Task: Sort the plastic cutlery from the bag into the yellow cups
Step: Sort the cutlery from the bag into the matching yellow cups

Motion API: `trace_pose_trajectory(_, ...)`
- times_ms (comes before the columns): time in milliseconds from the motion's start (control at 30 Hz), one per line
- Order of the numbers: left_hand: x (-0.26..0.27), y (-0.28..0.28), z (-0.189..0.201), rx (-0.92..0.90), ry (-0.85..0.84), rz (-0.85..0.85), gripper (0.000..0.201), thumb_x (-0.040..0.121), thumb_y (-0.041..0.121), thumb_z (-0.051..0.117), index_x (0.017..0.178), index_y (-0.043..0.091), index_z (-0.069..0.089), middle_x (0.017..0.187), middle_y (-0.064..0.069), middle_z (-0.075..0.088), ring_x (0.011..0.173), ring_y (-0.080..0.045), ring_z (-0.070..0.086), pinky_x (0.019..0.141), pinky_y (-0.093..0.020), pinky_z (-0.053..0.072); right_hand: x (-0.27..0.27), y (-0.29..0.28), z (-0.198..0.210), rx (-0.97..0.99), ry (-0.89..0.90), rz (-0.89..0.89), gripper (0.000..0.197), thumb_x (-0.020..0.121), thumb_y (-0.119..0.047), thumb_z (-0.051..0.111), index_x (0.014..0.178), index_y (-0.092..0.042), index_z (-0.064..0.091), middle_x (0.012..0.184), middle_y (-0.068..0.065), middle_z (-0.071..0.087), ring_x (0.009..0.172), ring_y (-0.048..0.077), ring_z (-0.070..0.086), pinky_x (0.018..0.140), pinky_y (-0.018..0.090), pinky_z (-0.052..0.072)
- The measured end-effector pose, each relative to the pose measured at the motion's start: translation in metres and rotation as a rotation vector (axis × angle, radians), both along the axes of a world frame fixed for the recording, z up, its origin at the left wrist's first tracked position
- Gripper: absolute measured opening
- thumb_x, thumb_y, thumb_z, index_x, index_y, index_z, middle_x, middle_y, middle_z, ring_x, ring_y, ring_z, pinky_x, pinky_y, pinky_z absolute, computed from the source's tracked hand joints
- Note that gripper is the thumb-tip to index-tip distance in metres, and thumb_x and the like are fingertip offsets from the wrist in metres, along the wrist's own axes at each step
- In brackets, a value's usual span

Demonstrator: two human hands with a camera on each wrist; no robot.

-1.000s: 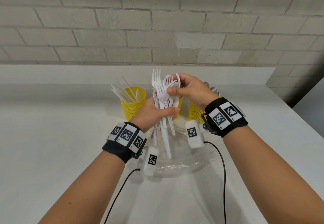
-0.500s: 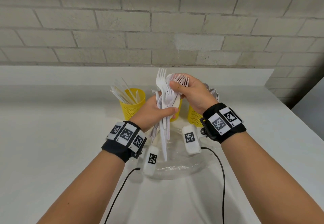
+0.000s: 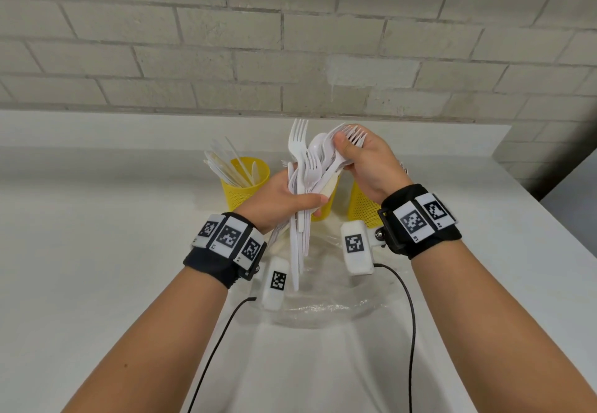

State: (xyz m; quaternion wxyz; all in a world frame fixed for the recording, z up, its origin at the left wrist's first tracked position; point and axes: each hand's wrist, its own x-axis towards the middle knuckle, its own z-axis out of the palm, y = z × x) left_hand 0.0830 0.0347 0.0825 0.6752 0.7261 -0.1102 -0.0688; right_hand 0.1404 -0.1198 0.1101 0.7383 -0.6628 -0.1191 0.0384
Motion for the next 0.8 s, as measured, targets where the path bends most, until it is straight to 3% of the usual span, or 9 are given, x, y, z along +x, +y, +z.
trace_pose_trajectory(33,0.001,0.0,0.001,0.005,-0.005,-0.004,0.022,0.084,-0.002,0.065,0.103,0.009,0.062,0.071,0.004,0.068,0.062,-0.009,0.065,0.061,-0.019,0.052,-0.001,0.0,0.0,0.009,0.01,0.006,0.007,0.092,-0.019,0.056,0.091,-0.013,0.059,0.083,0.004,0.064,0.074,0.014,0.062,0.068,0.022,0.051)
trace_pose_trajectory(100,0.002,-0.002,0.001,0.009,-0.012,-0.017,0.023,0.085,-0.003,0.064,0.105,0.007,0.06,0.073,-0.001,0.066,0.062,-0.011,0.063,0.062,-0.022,0.053,-0.001,0.001,-0.001,0.03,0.032,0.028,0.03,0.078,-0.034,0.065,0.097,-0.011,0.059,0.087,0.005,0.065,0.077,0.015,0.062,0.066,0.021,0.051)
trace_pose_trajectory(167,0.002,-0.004,0.0,0.005,-0.02,-0.036,0.021,0.086,-0.005,0.061,0.102,0.008,0.058,0.073,-0.006,0.062,0.061,-0.012,0.06,0.063,-0.023,0.055,0.0,0.003,-0.002,0.037,0.044,0.03,0.042,0.067,-0.034,0.071,0.101,-0.011,0.059,0.089,0.004,0.066,0.077,0.014,0.064,0.065,0.021,0.052)
trace_pose_trajectory(300,0.003,-0.007,-0.004,-0.018,-0.011,-0.06,0.016,0.086,-0.006,0.059,0.097,0.006,0.057,0.073,-0.008,0.059,0.059,-0.013,0.058,0.062,-0.025,0.052,-0.003,0.006,-0.004,0.131,0.09,-0.008,0.011,0.086,-0.007,0.062,0.093,-0.015,0.064,0.077,-0.003,0.069,0.069,0.007,0.066,0.065,0.019,0.055)
trace_pose_trajectory(567,0.008,-0.006,-0.014,-0.105,0.069,-0.093,0.008,0.088,-0.003,0.058,0.096,-0.001,0.059,0.078,-0.007,0.065,0.056,-0.015,0.054,0.056,-0.023,0.047,0.003,0.004,-0.004,0.251,0.149,0.006,0.012,0.097,-0.014,0.046,0.093,-0.013,0.057,0.084,0.003,0.059,0.081,0.015,0.059,0.081,0.027,0.051)
trace_pose_trajectory(700,0.01,-0.004,-0.011,-0.108,0.072,-0.098,0.02,0.081,0.01,0.062,0.1,0.002,0.06,0.085,-0.01,0.066,0.058,-0.016,0.054,0.058,-0.023,0.047,0.006,0.002,-0.004,0.278,0.136,0.014,0.016,0.099,-0.016,0.042,0.091,-0.013,0.055,0.085,0.003,0.059,0.081,0.016,0.058,0.082,0.029,0.05)
trace_pose_trajectory(800,0.01,-0.001,-0.012,-0.063,0.056,-0.082,0.017,0.082,0.009,0.061,0.1,0.007,0.061,0.085,-0.008,0.066,0.059,-0.017,0.053,0.059,-0.023,0.047,0.01,-0.002,-0.001,0.31,0.114,-0.015,0.018,0.099,-0.015,0.04,0.088,-0.013,0.053,0.085,0.004,0.06,0.078,0.015,0.059,0.079,0.027,0.051)
